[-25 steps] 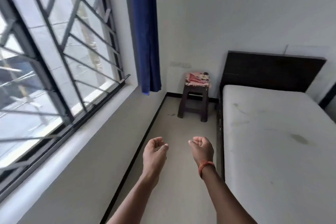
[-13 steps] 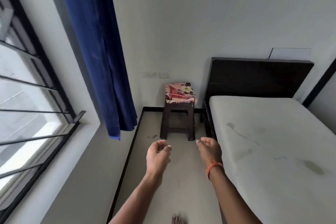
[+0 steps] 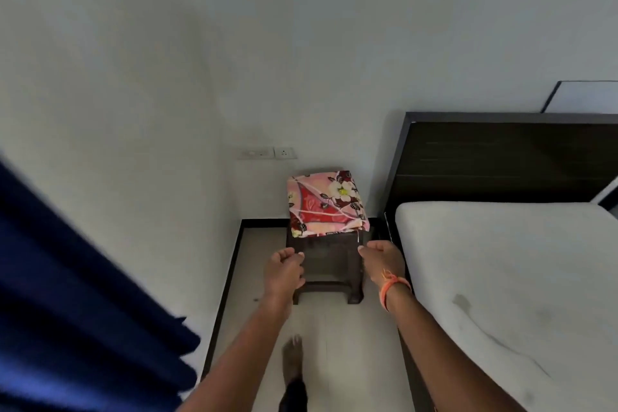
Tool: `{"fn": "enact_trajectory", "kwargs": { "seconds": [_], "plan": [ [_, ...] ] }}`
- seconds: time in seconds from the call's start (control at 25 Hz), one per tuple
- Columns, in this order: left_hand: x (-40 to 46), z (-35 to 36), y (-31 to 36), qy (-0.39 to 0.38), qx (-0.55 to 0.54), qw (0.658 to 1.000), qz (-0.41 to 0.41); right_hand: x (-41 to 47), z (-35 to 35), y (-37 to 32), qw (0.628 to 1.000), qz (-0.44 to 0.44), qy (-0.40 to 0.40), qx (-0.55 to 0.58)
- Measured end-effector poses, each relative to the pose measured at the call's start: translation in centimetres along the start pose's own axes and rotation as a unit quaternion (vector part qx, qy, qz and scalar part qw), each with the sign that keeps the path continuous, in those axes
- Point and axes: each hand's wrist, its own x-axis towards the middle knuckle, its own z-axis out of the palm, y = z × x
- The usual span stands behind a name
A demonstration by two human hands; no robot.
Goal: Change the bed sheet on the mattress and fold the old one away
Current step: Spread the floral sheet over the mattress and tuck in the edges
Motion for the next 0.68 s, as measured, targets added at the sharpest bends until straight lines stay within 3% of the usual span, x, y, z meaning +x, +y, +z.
{"fn": "enact_trajectory", "kwargs": {
  "seconds": [0.24,0.4,0.6,0.68],
  "plan": [
    [28.8,5.7,1.2,0.036,0.038,0.993,-0.101,23.0,8.8,-4.0,0.987,0.126,-0.071,-0.069],
    [42.6,7.7,0.8,0.049,0.126,0.977,-0.167,34.2,13.1,-4.7,0.963,0.242,-0.056,-0.108],
    [54.7,10.6,-3.1,0.091,0.203,0.945,-0.241,44.8,18.1,-1.6,0.94,0.329,-0.048,-0.081],
    [57.2,11.5,-5.0,0.11,0.283,0.917,-0.26,48.1,19.6,1.3,0.929,0.362,-0.042,-0.064]
  ]
}}
